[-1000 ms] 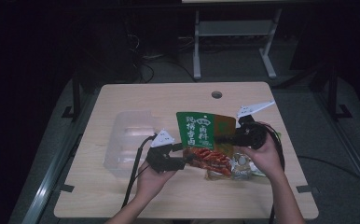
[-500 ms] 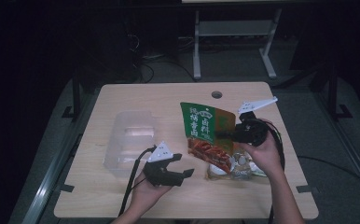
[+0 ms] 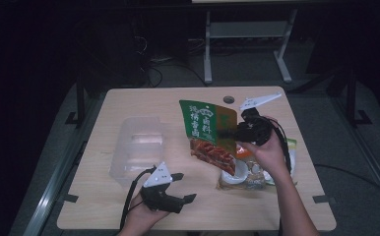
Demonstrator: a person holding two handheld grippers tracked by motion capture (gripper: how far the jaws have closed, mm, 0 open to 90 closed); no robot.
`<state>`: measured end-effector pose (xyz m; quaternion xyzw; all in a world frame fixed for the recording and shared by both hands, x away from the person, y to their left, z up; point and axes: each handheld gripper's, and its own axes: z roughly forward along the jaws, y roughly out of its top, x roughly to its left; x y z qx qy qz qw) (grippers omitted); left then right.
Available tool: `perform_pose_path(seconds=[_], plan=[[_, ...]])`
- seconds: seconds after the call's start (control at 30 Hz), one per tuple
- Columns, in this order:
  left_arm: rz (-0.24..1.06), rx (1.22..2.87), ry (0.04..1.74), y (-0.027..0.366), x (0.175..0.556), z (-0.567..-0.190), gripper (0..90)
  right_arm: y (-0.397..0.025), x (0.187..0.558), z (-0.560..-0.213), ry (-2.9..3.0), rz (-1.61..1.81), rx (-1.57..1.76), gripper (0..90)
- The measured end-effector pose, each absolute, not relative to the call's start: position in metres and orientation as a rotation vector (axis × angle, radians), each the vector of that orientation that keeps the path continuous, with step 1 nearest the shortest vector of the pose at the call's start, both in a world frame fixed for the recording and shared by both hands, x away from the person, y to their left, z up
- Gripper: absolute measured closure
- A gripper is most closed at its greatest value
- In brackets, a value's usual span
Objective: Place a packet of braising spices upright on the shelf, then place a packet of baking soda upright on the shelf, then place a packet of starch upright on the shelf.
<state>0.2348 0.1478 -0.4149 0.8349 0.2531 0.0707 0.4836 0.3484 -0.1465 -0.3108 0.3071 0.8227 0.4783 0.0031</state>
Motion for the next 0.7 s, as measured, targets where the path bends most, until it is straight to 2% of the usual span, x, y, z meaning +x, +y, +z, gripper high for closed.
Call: perform_pose_path(seconds=[0.2,0.7], plan=[[0.203,2.026,0.589,0.151,0.232,-0.412,22.3,-0.131,0.354,-0.303,2.597,1.449,0.948,89.6],[0.177,2.040,0.569,0.148,0.232,-0.417,22.1,-0.126,0.369,-0.294,2.594,1.431,0.951,89.6]])
